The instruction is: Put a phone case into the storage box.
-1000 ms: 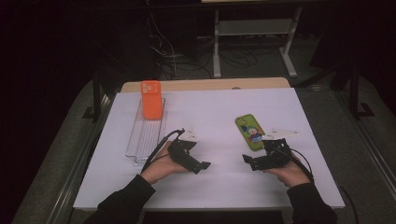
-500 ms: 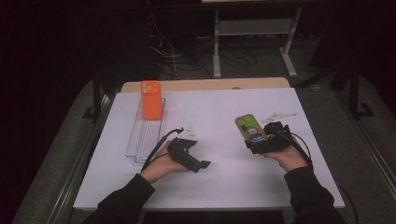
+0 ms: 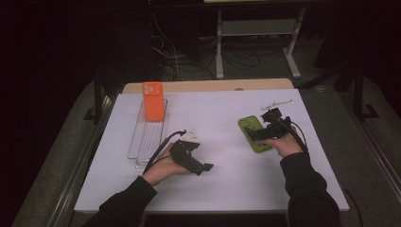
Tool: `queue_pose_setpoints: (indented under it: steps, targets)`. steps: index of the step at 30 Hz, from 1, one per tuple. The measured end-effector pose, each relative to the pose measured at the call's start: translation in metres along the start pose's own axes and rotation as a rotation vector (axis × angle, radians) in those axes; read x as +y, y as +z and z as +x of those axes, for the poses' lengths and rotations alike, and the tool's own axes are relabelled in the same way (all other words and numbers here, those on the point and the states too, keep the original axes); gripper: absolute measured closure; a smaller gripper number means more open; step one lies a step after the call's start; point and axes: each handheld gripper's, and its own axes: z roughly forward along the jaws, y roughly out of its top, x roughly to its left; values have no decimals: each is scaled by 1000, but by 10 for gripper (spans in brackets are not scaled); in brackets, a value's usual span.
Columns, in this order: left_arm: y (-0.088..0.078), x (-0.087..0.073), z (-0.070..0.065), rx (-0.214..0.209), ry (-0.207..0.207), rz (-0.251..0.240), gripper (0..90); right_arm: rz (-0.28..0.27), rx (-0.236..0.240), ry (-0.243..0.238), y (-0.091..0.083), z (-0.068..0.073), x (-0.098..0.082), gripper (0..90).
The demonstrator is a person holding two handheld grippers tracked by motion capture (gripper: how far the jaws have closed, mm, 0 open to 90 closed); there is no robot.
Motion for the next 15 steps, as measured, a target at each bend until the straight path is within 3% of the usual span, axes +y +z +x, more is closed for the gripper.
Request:
queue_pose_setpoints:
  steps: [7,15]
  targets:
    - [1,0,0,-1,-10,-1,0,80,-45,35,20,-8,0,9]
    - [1,-1,1,-5,-17,-2,0,135,-52,43,38,-10,-3,9]
